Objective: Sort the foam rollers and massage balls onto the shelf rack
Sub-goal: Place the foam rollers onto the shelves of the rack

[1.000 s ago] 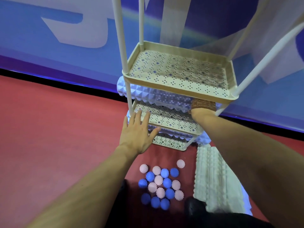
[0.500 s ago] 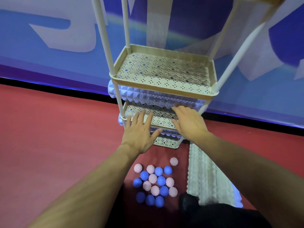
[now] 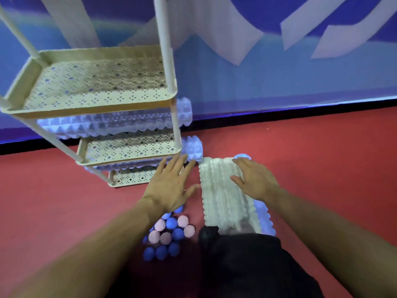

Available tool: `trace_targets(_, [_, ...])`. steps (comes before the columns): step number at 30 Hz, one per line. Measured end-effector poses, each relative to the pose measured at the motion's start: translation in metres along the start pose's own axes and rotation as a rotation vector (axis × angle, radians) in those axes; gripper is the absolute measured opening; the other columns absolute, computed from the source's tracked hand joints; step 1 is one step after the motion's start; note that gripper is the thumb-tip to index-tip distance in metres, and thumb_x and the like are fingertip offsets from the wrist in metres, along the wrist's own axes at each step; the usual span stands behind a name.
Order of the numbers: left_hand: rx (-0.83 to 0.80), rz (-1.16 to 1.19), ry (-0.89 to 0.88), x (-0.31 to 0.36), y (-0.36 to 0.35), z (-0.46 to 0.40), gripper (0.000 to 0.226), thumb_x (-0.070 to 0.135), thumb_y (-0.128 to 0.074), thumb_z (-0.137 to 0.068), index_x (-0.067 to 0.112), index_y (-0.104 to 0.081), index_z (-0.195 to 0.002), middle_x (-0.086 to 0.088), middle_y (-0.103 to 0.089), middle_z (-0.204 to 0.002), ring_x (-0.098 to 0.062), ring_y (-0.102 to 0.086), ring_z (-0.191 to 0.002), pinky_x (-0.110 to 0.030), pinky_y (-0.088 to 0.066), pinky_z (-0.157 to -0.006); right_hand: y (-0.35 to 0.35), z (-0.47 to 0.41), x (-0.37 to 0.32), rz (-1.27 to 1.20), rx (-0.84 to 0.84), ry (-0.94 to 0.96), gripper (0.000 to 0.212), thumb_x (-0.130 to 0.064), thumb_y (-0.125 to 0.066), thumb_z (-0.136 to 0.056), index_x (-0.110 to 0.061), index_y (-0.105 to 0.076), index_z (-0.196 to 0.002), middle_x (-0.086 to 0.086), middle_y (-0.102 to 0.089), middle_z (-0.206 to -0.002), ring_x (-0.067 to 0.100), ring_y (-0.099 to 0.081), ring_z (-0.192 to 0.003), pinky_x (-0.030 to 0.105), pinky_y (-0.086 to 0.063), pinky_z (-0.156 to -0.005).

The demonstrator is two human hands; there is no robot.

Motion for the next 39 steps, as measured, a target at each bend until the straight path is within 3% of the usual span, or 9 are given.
trace_targets(4, [-0.108, 0.026, -0.118, 0.072, -0.033, -0.048, 0.088, 0.073, 0.004, -0.088, 0.025, -0.009, -0.161, 0.0, -0.009, -0.168, -0.024, -0.006, -0.155, -0.048, -0.003, -0.125, -0.043, 0.021, 0.086, -0.175, -0.084, -0.253, 0.063, -0.058, -0.047, -0.092, -0.019, -0.048, -0.14, 0.009, -0.057, -0.135, 0.034, -0.058, -0.119, 0.043, -0.047, -0.098])
trace_targets(8, [-0.193, 0.045, -0.27, 0.144, -0.082, -0.083, 0.072, 0.065, -0.019, -0.1, 0.025, -0.014, -0.16, 0.003, -0.011, -0.168, -0.021, -0.005, -0.155, -0.046, 0.002, -0.125, -0.095, 0.033, 0.141, -0.353, -0.134, -0.439, 0.059, -0.048, -0.057, -0.096, -0.018, -0.044, -0.144, 0.011, -0.052, -0.14, 0.033, -0.055, -0.125, 0.041, -0.045, -0.101])
trace_targets(14, [-0.383, -0.126, -0.527, 0.215, -0.14, -0.108, 0.062, 0.055, -0.031, -0.1, 0.021, -0.036, -0.152, 0.0, -0.03, -0.161, -0.025, -0.017, -0.151, -0.051, 0.002, -0.123, -0.195, 0.047, 0.175, -0.679, -0.322, -0.647, 0.092, -0.07, -0.06, -0.084, -0.012, -0.034, -0.15, 0.012, -0.055, -0.141, 0.031, -0.055, -0.125, 0.037, -0.042, -0.105])
trace_targets(18, [-0.398, -0.188, -0.551, 0.223, -0.157, -0.113, 0.067, 0.057, -0.033, -0.097, 0.021, -0.034, -0.153, -0.003, -0.035, -0.158, -0.026, -0.027, -0.146, -0.053, 0.002, -0.123, -0.23, 0.053, 0.17, -0.858, -0.231, -0.776, 0.077, -0.05, -0.074, -0.086, -0.006, -0.044, -0.142, 0.014, -0.061, -0.129, 0.031, -0.058, -0.12, 0.026, -0.039, -0.091])
trace_targets(22, [-0.379, -0.191, -0.548, 0.224, -0.156, -0.114, 0.07, 0.058, -0.029, -0.096, 0.018, -0.034, -0.154, -0.003, -0.035, -0.158, -0.027, -0.025, -0.147, -0.052, 0.0, -0.122, -0.238, 0.05, 0.172, -0.937, -0.236, -0.792, 0.079, -0.065, -0.074, -0.076, -0.009, -0.052, -0.127, 0.014, -0.067, -0.117, 0.031, -0.063, -0.107, 0.035, -0.048, -0.091])
trace_targets(26, [-0.358, -0.188, -0.552, 0.221, -0.157, -0.113, 0.078, 0.059, -0.016, -0.089, 0.017, -0.039, -0.15, -0.002, -0.043, -0.152, -0.027, -0.027, -0.146, -0.051, -0.006, -0.123, -0.228, 0.049, 0.175, -0.985, -0.22, -0.811, 0.085, -0.078, -0.076, -0.06, -0.013, -0.062, -0.112, 0.002, -0.067, -0.11, 0.02, -0.063, -0.101, 0.033, -0.048, -0.088])
trace_targets(29, [-0.364, -0.174, -0.544, 0.22, -0.159, -0.111, 0.068, 0.057, -0.032, -0.095, 0.017, -0.038, -0.15, -0.001, -0.042, -0.152, -0.026, -0.025, -0.147, -0.05, -0.008, -0.122, -0.226, 0.05, 0.174, -1.015, -0.173, -0.854, 0.081, -0.057, -0.085, -0.07, -0.009, -0.052, -0.127, -0.003, -0.057, -0.114, 0.016, -0.056, -0.105, 0.025, -0.039, -0.084])
trace_targets(34, [-0.369, -0.188, -0.544, 0.227, -0.16, -0.114, 0.07, 0.056, -0.032, -0.096, 0.017, -0.028, -0.155, -0.003, -0.034, -0.158, -0.027, -0.02, -0.15, -0.052, -0.005, -0.123, -0.22, 0.058, 0.177, -1.011, -0.043, -0.883, 0.089, -0.049, -0.089, -0.069, -0.01, -0.042, -0.133, 0.0, -0.056, -0.12, 0.018, -0.056, -0.107, 0.027, -0.038, -0.082])
trace_targets(39, [-0.34, -0.217, -0.506, 0.238, -0.166, -0.116, 0.07, 0.055, -0.032, -0.099, 0.016, -0.026, -0.157, -0.006, -0.022, -0.164, -0.028, -0.014, -0.152, -0.053, 0.008, -0.122, -0.213, 0.074, 0.195, -0.953, 0.074, -0.967, 0.08, -0.058, -0.085, -0.067, -0.011, -0.042, -0.116, 0.005, -0.061, -0.107, 0.023, -0.062, -0.095, 0.031, -0.042, -0.075])
Point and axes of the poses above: each hand's wrist, its own z-axis away from the middle knuckle, its own y-axis out of the back of the hand, x = y × z, the point moved 4 cm from there along -z, towards the middle knuckle
